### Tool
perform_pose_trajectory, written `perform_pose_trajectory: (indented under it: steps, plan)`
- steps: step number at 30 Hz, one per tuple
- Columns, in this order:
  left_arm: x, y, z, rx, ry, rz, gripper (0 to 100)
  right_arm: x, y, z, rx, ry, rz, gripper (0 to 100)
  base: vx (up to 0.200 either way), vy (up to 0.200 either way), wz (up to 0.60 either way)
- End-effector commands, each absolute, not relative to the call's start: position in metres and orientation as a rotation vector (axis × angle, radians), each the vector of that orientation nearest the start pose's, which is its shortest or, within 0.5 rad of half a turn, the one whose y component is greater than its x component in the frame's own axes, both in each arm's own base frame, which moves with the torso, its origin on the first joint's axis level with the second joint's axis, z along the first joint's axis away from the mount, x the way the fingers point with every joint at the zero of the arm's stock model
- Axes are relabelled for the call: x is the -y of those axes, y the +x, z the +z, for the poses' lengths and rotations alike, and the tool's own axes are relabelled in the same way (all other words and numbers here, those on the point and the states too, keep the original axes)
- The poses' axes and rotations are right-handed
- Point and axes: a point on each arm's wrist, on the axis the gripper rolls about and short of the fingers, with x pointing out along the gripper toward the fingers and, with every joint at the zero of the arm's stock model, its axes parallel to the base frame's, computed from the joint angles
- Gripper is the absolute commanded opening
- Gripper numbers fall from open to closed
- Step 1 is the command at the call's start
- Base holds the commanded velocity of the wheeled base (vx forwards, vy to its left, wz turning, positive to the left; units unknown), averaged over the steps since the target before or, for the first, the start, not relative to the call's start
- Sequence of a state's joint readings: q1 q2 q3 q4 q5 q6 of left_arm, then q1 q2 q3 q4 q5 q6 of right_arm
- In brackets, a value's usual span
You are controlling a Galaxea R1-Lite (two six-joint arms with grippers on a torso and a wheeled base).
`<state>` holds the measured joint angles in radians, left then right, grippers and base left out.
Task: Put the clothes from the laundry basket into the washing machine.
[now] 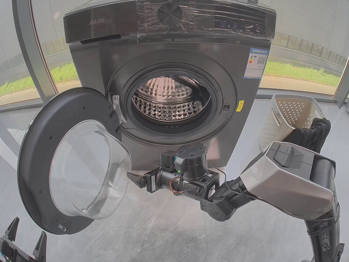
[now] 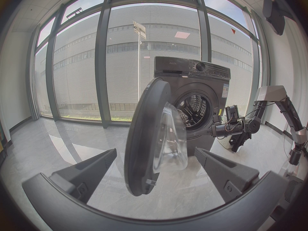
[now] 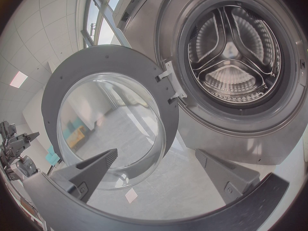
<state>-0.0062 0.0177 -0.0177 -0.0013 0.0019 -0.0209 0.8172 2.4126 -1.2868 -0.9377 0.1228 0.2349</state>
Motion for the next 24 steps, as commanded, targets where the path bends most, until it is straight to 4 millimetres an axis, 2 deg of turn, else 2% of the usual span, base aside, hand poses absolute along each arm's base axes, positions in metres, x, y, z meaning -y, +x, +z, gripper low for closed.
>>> perform_pose_trajectory:
  steps: [1, 12, 24]
  plan:
    - [0.000, -0.023, 0.076, 0.005, -0.021, -0.003, 100, -0.347, 0.319, 0.058, -0.280, 0.156, 0.912, 100, 0.000, 0.000, 0.00]
    - [0.000, -0.023, 0.076, 0.005, -0.021, -0.005, 100, -0.372, 0.329, 0.044, -0.276, 0.148, 0.838, 100, 0.000, 0.000, 0.00]
    - [0.000, -0.023, 0.076, 0.005, -0.023, -0.003, 100, -0.392, 0.337, 0.039, -0.229, 0.169, 0.857, 100, 0.000, 0.000, 0.00]
